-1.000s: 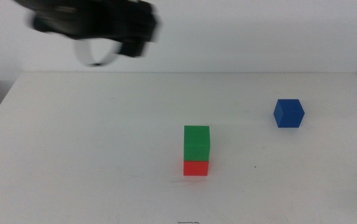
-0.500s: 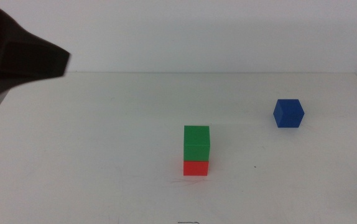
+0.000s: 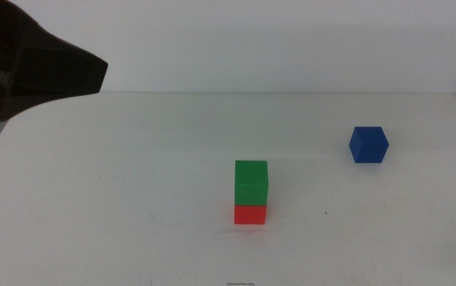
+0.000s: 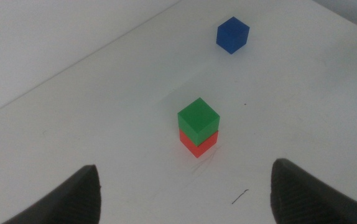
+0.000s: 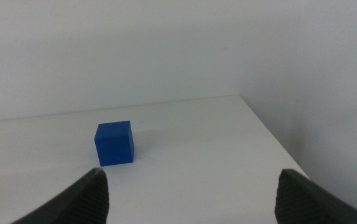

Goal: Stack red cubes first, then green, then blue cubes in a specific spot.

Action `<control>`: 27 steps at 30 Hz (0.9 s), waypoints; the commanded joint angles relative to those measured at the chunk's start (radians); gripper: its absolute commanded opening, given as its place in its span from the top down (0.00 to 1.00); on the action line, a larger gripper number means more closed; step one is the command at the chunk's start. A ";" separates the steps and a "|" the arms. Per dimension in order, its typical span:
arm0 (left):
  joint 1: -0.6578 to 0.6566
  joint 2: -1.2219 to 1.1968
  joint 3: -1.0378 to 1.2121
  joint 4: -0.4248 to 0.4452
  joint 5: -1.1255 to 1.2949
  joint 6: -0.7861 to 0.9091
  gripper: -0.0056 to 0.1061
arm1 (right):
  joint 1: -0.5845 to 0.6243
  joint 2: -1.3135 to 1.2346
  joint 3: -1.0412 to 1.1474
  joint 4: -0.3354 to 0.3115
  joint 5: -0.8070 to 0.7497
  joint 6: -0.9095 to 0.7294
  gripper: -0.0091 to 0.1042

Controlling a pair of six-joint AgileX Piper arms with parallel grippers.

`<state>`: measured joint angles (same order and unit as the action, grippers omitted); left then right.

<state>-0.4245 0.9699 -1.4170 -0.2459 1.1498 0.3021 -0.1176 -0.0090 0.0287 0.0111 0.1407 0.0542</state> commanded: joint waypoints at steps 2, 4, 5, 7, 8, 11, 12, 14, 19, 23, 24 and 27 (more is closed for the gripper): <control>0.000 -0.005 -0.022 -0.021 -0.069 -0.003 0.11 | -0.007 -0.008 -0.017 -0.011 -0.075 -0.008 0.21; 0.000 -0.005 -0.022 -0.021 -0.069 -0.004 0.11 | -0.007 -0.001 -0.023 -0.028 -0.074 -0.008 0.21; 0.000 -0.005 -0.022 -0.021 -0.069 -0.004 0.11 | -0.007 0.023 -0.050 -0.031 -0.051 -0.008 0.21; 0.000 -0.005 -0.022 -0.020 -0.069 -0.004 0.11 | -0.006 0.066 -0.098 -0.031 0.009 -0.008 0.21; 0.000 -0.005 -0.022 -0.020 -0.069 -0.004 0.11 | -0.006 0.097 -0.134 -0.031 0.048 -0.008 0.21; 0.000 -0.005 -0.022 -0.019 -0.069 -0.004 0.11 | -0.003 0.198 -0.249 -0.040 0.165 -0.008 0.21; 0.000 -0.005 -0.022 -0.019 -0.069 -0.004 0.11 | 0.003 0.239 -0.294 -0.052 0.205 -0.008 0.21; 0.000 -0.005 -0.022 -0.019 -0.069 -0.004 0.11 | 0.026 0.324 -0.380 -0.084 0.272 -0.008 0.21; 0.000 -0.005 -0.022 -0.018 -0.069 -0.004 0.11 | 0.153 0.527 -0.558 -0.122 0.403 -0.008 0.21; 0.000 -0.005 -0.022 -0.018 -0.069 -0.004 0.11 | 0.282 0.691 -0.691 -0.104 0.475 -0.008 0.21; 0.000 -0.005 -0.022 -0.018 -0.069 -0.004 0.11 | 0.311 0.731 -0.725 -0.093 0.484 -0.008 0.21; 0.000 -0.005 -0.022 -0.018 -0.069 -0.004 0.11 | 0.368 0.843 -0.831 -0.048 0.493 -0.001 0.21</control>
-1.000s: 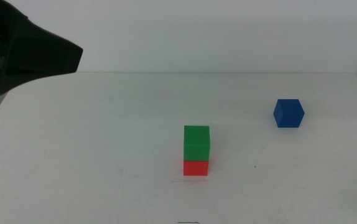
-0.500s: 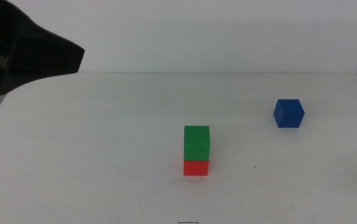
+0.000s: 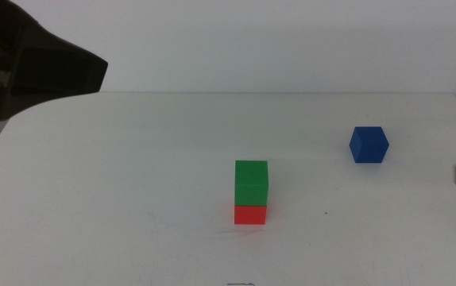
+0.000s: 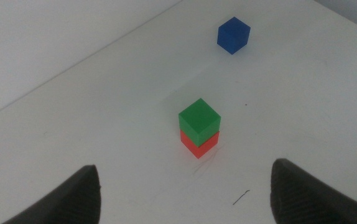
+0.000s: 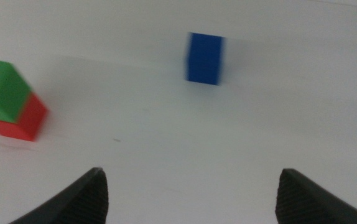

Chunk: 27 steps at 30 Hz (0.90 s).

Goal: Stack red cubes first, then green, then blue cubes in a specific spot.

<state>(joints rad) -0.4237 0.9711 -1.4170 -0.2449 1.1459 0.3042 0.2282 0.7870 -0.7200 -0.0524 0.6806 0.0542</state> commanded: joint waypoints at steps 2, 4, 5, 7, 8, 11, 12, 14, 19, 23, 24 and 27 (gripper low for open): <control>0.000 -0.006 -0.022 -0.019 -0.065 -0.006 0.11 | 0.046 0.124 -0.161 0.067 0.006 0.022 0.21; 0.000 -0.006 -0.022 -0.019 -0.065 -0.006 0.11 | 0.056 0.211 -0.253 0.120 0.118 0.052 0.21; 0.000 -0.006 -0.022 -0.019 -0.065 -0.006 0.11 | 0.056 0.254 -0.309 0.145 0.180 0.062 0.21; 0.000 -0.006 -0.022 -0.019 -0.065 -0.006 0.11 | 0.056 0.332 -0.424 0.174 0.264 0.067 0.21; 0.000 -0.006 -0.022 -0.019 -0.065 -0.006 0.11 | 0.056 0.373 -0.478 0.184 0.297 0.075 0.21; 0.000 -0.006 -0.022 -0.019 -0.065 -0.006 0.11 | 0.056 0.474 -0.611 0.196 0.375 0.085 0.21; 0.000 -0.006 -0.022 -0.019 -0.065 -0.006 0.11 | 0.056 0.503 -0.649 0.199 0.404 0.087 0.21; 0.000 -0.006 -0.022 -0.019 -0.065 -0.006 0.11 | 0.056 0.549 -0.702 0.203 0.446 0.087 0.21; 0.000 -0.006 -0.022 -0.019 -0.065 -0.006 0.11 | 0.056 0.655 -0.782 0.122 0.426 0.090 0.21; 0.000 -0.006 -0.022 -0.019 -0.065 -0.006 0.11 | 0.042 0.773 -0.867 0.069 0.441 0.132 0.21; 0.000 -0.006 -0.022 -0.019 -0.065 -0.006 0.11 | 0.036 0.809 -0.895 0.064 0.446 0.132 0.21; 0.000 -0.006 -0.022 -0.019 -0.065 -0.006 0.11 | 0.014 0.922 -0.985 0.059 0.466 0.129 0.21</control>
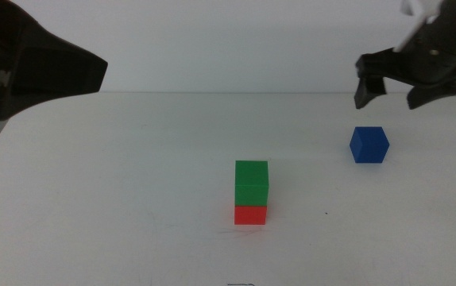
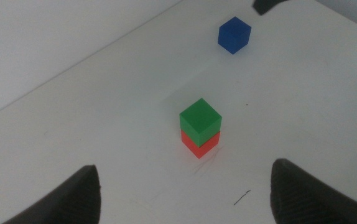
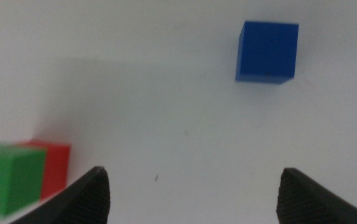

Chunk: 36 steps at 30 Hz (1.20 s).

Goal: Stack red cubes first, then green, then blue cubes in a specific spot.

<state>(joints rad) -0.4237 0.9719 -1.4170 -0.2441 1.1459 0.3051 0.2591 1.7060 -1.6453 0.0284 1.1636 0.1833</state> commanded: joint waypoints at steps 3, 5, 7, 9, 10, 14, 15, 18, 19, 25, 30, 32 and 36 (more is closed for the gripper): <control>0.000 -0.006 -0.022 -0.020 -0.065 -0.007 0.11 | -0.045 0.107 -0.170 -0.020 0.025 -0.019 0.21; 0.000 -0.006 -0.022 -0.020 -0.065 -0.007 0.11 | -0.069 0.170 -0.237 -0.018 0.051 -0.033 0.21; 0.000 -0.006 -0.022 -0.020 -0.065 -0.007 0.11 | -0.095 0.233 -0.300 -0.018 0.063 -0.042 0.21; 0.000 -0.006 -0.022 -0.020 -0.065 -0.007 0.11 | -0.121 0.288 -0.351 -0.015 0.072 -0.043 0.21; 0.000 -0.006 -0.022 -0.020 -0.065 -0.007 0.11 | -0.135 0.315 -0.379 -0.010 0.079 -0.043 0.21; 0.000 -0.006 -0.022 -0.020 -0.065 -0.007 0.11 | -0.157 0.403 -0.470 -0.009 0.098 -0.045 0.21; 0.000 -0.006 -0.022 -0.020 -0.065 -0.007 0.11 | -0.158 0.423 -0.488 -0.011 0.103 -0.048 0.21; 0.000 -0.006 -0.022 -0.020 -0.065 -0.007 0.11 | -0.154 0.466 -0.519 -0.012 0.105 -0.054 0.21; 0.000 -0.006 -0.022 -0.020 -0.065 -0.007 0.11 | -0.154 0.477 -0.522 -0.012 0.104 -0.054 0.21; 0.000 -0.006 -0.022 -0.020 -0.065 -0.007 0.11 | -0.154 0.516 -0.520 -0.011 0.105 -0.053 0.21; 0.000 -0.006 -0.022 -0.020 -0.065 -0.007 0.11 | -0.153 0.517 -0.519 -0.011 0.107 -0.051 0.21; 0.000 -0.006 -0.022 -0.020 -0.065 -0.007 0.11 | -0.153 0.527 -0.519 -0.012 0.119 -0.049 0.21; 0.000 -0.006 -0.022 -0.020 -0.065 -0.007 0.11 | -0.153 0.551 -0.519 -0.014 0.137 -0.049 0.21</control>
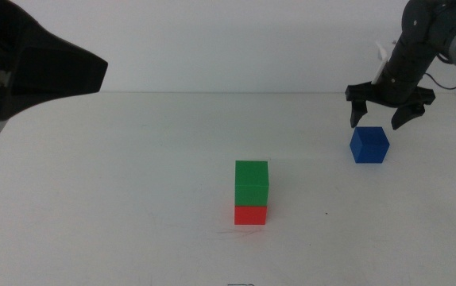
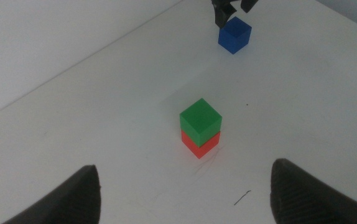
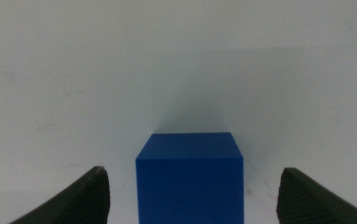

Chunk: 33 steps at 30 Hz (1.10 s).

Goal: Stack red cubes first, then green, then blue cubes in a specific spot.

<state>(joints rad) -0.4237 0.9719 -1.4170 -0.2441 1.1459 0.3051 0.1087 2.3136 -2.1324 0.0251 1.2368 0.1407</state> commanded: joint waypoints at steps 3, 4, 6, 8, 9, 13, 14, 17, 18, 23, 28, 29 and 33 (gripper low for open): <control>0.000 -0.006 -0.022 -0.020 -0.065 -0.007 0.11 | -0.003 -0.048 -0.032 -0.010 0.064 -0.006 0.21; 0.000 -0.006 -0.022 -0.020 -0.065 -0.007 0.11 | -0.003 -0.044 -0.032 -0.008 0.064 -0.006 0.21; 0.000 -0.006 -0.022 -0.020 -0.065 -0.007 0.11 | -0.003 -0.040 -0.032 -0.008 0.064 -0.006 0.21; 0.000 -0.006 -0.022 -0.020 -0.065 -0.007 0.11 | -0.003 -0.034 -0.032 -0.007 0.064 -0.006 0.21; 0.000 -0.006 -0.022 -0.020 -0.065 -0.007 0.11 | -0.003 -0.032 -0.032 -0.007 0.064 -0.006 0.21; 0.000 -0.006 -0.022 -0.020 -0.065 -0.007 0.11 | -0.003 -0.021 -0.031 -0.003 0.064 -0.006 0.21; 0.000 -0.006 -0.022 -0.020 -0.065 -0.007 0.11 | -0.003 -0.018 -0.031 -0.003 0.064 -0.006 0.21; 0.000 -0.006 -0.022 -0.020 -0.065 -0.007 0.11 | -0.003 -0.013 -0.030 -0.003 0.064 -0.006 0.21; 0.000 -0.006 -0.022 -0.020 -0.065 -0.007 0.11 | -0.003 -0.013 -0.030 -0.003 0.064 -0.006 0.21; 0.000 -0.006 -0.022 -0.020 -0.065 -0.007 0.11 | -0.003 -0.013 -0.028 0.022 0.064 -0.006 0.36; 0.000 -0.006 -0.022 -0.020 -0.065 -0.007 0.11 | -0.003 -0.011 -0.020 0.053 0.064 -0.010 0.44; 0.000 -0.006 -0.022 -0.020 -0.065 -0.007 0.11 | -0.002 -0.011 -0.020 0.054 0.064 -0.010 0.45; 0.000 -0.006 -0.022 -0.020 -0.065 -0.007 0.11 | -0.002 -0.011 -0.020 0.046 0.064 -0.010 0.54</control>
<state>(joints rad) -0.4237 0.9719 -1.4170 -0.2431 1.1459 0.3051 0.1097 2.3679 -2.1295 0.0750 1.2358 0.1407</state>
